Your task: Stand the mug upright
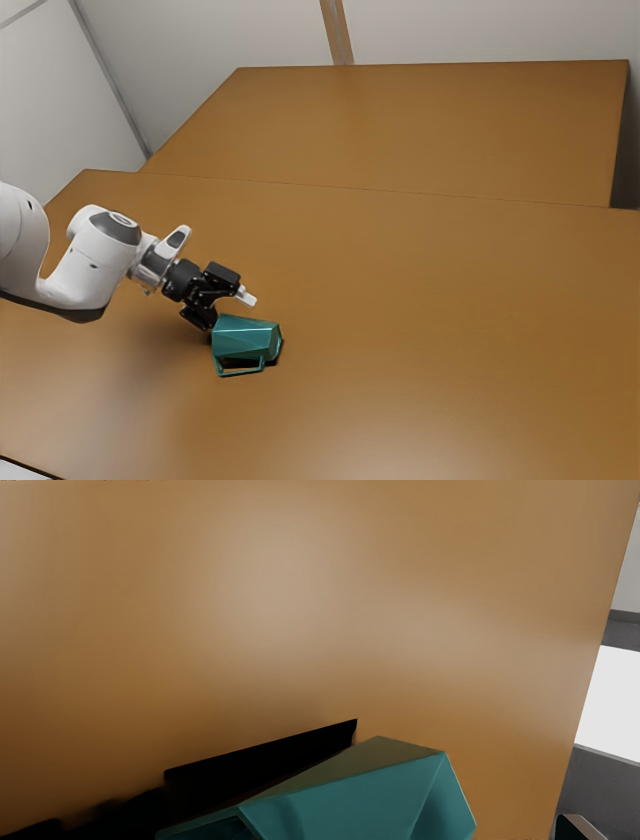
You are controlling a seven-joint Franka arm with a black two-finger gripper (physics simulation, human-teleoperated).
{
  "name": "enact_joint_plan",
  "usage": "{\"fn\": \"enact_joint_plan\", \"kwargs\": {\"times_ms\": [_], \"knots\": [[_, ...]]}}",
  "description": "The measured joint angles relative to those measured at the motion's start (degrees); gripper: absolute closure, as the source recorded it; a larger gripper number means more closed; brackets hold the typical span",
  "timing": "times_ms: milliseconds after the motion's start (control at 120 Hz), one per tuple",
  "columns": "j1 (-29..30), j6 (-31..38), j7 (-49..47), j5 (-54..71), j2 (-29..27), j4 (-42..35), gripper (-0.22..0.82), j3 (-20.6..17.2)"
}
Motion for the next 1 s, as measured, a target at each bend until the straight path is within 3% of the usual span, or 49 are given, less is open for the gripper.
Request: {"fn": "enact_joint_plan", "kwargs": {"times_ms": [208,425,567,725,1000], "knots": [[-0.4,-0.6,0.4,0.0,-1.6,-0.9,0.03,0.0],[-0.6,-0.8,0.7,0.1,-2.7,-1.4,0.49,0.0],[-0.9,-0.9,0.9,0.1,-3.1,-1.4,0.66,0.0],[-1.8,-0.8,0.9,0.3,-4.2,-1.3,0.73,0.1],[-4.2,-0.1,0.1,2.6,-6.9,-0.6,0.77,0.0]]}}
